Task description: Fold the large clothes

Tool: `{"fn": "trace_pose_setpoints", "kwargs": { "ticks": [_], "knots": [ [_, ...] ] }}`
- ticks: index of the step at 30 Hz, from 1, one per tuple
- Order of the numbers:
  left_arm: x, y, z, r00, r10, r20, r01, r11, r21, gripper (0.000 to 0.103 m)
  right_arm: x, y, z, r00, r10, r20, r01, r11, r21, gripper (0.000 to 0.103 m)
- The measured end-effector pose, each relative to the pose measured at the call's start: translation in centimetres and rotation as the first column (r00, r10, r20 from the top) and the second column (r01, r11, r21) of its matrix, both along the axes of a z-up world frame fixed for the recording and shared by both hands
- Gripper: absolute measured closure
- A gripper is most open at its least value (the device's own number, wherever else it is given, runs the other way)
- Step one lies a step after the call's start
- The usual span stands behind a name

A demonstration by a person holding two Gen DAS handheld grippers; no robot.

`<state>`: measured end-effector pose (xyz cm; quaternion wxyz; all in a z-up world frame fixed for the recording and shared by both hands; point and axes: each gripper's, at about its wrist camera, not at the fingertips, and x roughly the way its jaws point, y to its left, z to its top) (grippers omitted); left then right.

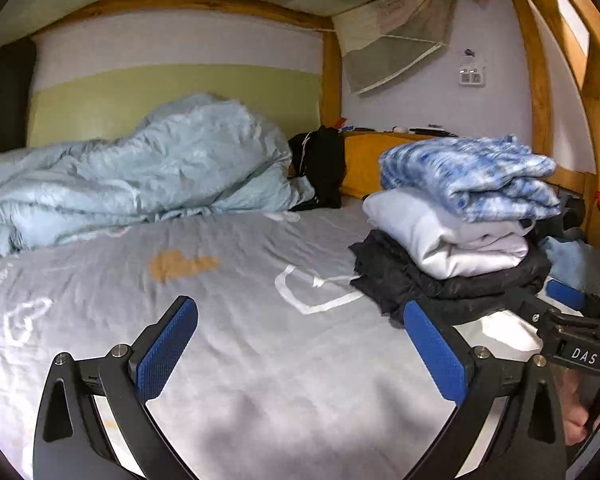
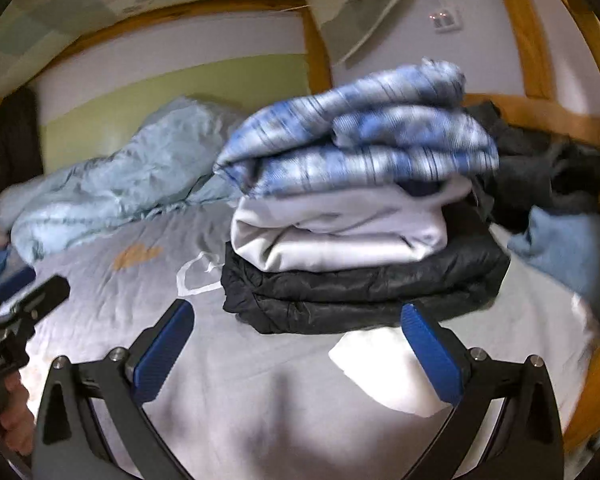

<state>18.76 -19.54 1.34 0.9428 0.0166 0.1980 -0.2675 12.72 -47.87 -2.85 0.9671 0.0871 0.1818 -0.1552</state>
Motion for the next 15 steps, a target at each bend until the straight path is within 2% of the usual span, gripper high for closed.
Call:
{"fn": "trace_pose_setpoints", "kwargs": {
  "ticks": [3,8,12,15],
  "knots": [
    [1.2,-0.3,-1.6,0.999,0.043,-0.011,-0.042,0.999,0.023,0.000,-0.2,0.7,-1.2,0.999,0.006,0.041,-0.004,0.999,-0.046,0.000],
    [2.2,-0.7,-3.1,0.999,0.006,-0.052,-0.006,1.000,0.010,0.000,-0.2,1.6,-2.4,0.998,-0.008,0.055,0.013,0.997,-0.080,0.000],
    [1.2,-1.0,-3.1,1.000,-0.006,-0.004,0.006,1.000,0.022,0.000,0.7,2.7,-3.1,1.000,-0.029,0.013,0.030,0.990,-0.134,0.000],
    [0.4,-1.4,-3.0,0.999,-0.018,0.034,0.016,0.999,0.043,0.000,0.5,3.0,-3.1,0.997,-0.069,0.024,0.072,0.984,-0.162,0.000]
  ]
}}
